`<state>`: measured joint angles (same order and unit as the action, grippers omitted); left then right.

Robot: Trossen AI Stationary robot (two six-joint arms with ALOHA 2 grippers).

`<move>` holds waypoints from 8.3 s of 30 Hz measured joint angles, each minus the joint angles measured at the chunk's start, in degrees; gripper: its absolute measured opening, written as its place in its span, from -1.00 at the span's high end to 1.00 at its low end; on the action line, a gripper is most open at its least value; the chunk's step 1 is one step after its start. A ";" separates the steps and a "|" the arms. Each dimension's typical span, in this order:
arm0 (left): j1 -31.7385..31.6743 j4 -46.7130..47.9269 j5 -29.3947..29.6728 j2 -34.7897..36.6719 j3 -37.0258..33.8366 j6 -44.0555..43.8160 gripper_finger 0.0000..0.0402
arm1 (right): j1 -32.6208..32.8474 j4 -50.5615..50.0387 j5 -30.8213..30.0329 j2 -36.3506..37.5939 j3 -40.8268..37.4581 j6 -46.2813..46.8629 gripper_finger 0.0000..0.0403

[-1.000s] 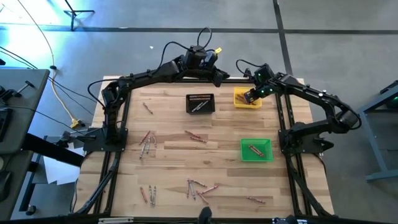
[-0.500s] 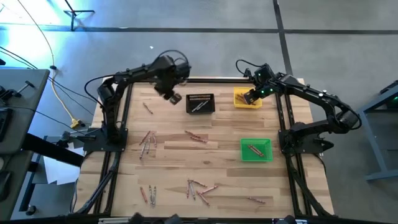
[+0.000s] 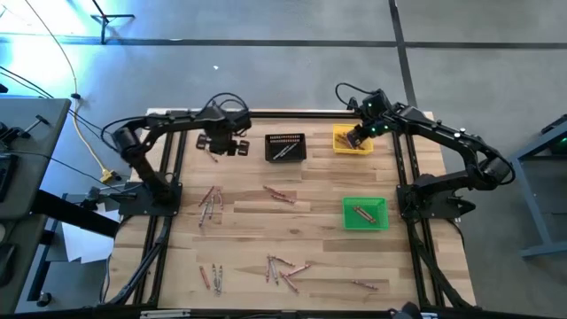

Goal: Sort crayons
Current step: Put the red crayon into the yellow basket

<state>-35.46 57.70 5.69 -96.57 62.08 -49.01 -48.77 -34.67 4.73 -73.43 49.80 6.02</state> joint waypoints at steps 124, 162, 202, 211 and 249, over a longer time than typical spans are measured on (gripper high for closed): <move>4.17 -77.65 -17.20 -14.41 28.41 9.17 1.00 | 4.01 3.76 15.21 0.00 25.88 2.73 0.41; 6.14 -73.12 -11.47 -14.37 31.85 10.86 1.00 | 6.62 18.92 14.75 -8.00 25.83 12.15 0.41; 4.17 -55.11 -26.69 -14.26 31.74 15.17 0.45 | -3.97 -26.03 5.19 -7.65 21.12 -5.48 0.95; 3.98 -44.22 -30.82 -11.10 31.71 22.16 0.58 | -4.00 -11.94 5.16 -7.69 7.45 -3.18 0.95; 22.55 22.70 -10.30 11.68 -2.87 -4.92 0.62 | -4.07 2.71 11.38 -7.74 0.37 -2.16 0.43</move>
<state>-12.91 80.41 -4.61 -84.89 59.21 -53.93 -52.84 -31.96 16.11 -81.17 50.17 3.86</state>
